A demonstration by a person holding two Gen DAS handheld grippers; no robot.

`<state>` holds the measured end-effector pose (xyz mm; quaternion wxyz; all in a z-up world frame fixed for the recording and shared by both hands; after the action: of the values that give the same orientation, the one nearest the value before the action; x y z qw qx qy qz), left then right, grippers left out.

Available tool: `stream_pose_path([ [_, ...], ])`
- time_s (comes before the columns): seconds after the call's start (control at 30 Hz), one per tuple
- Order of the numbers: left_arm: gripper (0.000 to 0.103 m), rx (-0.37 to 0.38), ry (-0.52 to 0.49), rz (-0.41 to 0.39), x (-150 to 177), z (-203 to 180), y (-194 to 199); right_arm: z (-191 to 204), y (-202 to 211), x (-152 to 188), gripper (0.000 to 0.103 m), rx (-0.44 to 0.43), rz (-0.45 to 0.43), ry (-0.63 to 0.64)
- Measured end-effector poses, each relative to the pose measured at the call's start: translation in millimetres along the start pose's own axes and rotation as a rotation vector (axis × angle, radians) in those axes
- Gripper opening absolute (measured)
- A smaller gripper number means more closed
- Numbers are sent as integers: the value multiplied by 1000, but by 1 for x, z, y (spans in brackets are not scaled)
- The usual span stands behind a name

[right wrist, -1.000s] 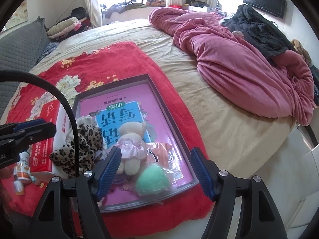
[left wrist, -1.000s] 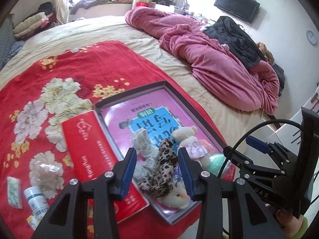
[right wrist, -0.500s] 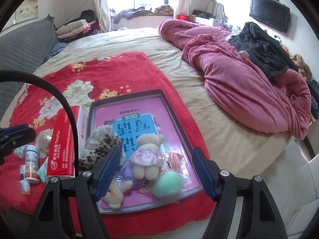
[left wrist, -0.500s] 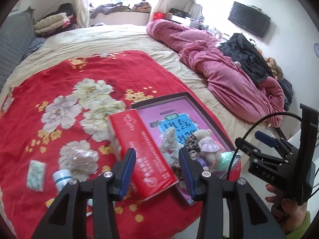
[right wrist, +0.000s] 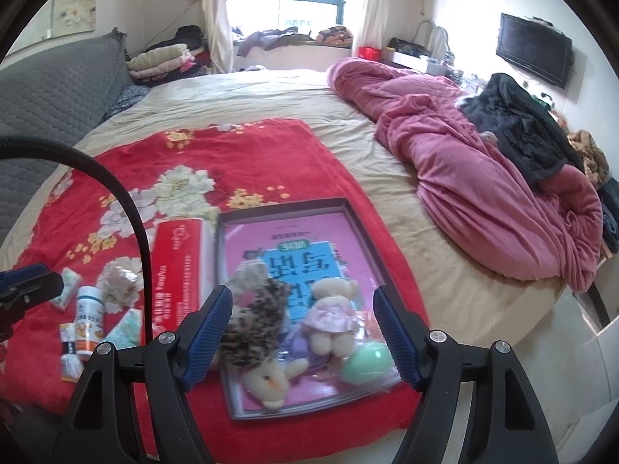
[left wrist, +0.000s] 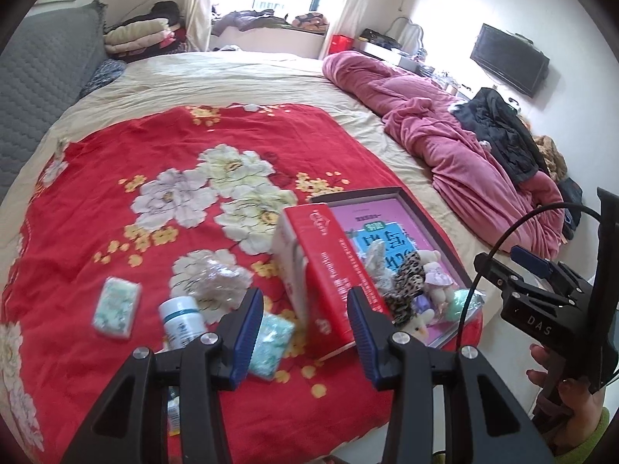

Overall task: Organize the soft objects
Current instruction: 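Move both open tools back over the pile of items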

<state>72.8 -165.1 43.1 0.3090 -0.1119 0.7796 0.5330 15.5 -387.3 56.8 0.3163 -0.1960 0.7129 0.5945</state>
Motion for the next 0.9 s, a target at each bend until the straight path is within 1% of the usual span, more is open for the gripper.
stream_pose_path([
  [0.27, 45, -41, 48, -15, 13, 37, 23, 54, 8, 1, 77, -52, -5, 63],
  [0.4, 45, -56, 80, -25, 18, 56, 34, 80, 13, 0, 77, -63, -12, 99],
  [0.57, 46, -47, 132, -43, 21, 78, 50, 102, 18, -4, 77, -81, -23, 133],
  [0.77, 46, -79, 164, -72, 19, 105, 71, 125, 27, -6, 77, -105, -39, 167],
  [0.9, 46, -109, 167, -96, 17, 120, 83, 138, 30, -8, 77, -118, -41, 181],
])
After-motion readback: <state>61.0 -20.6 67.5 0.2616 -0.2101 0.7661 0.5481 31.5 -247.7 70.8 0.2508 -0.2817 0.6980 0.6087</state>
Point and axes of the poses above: each gripper's, at about its wrist camera, not at the fingertips, and y roughly against the way its jaws point, z to its left, x to its underside, the point moved 4 cm from there along -y, roughly the way its jaws point, and after that the axes turned 1 degree about y, right-handed, at the moved point
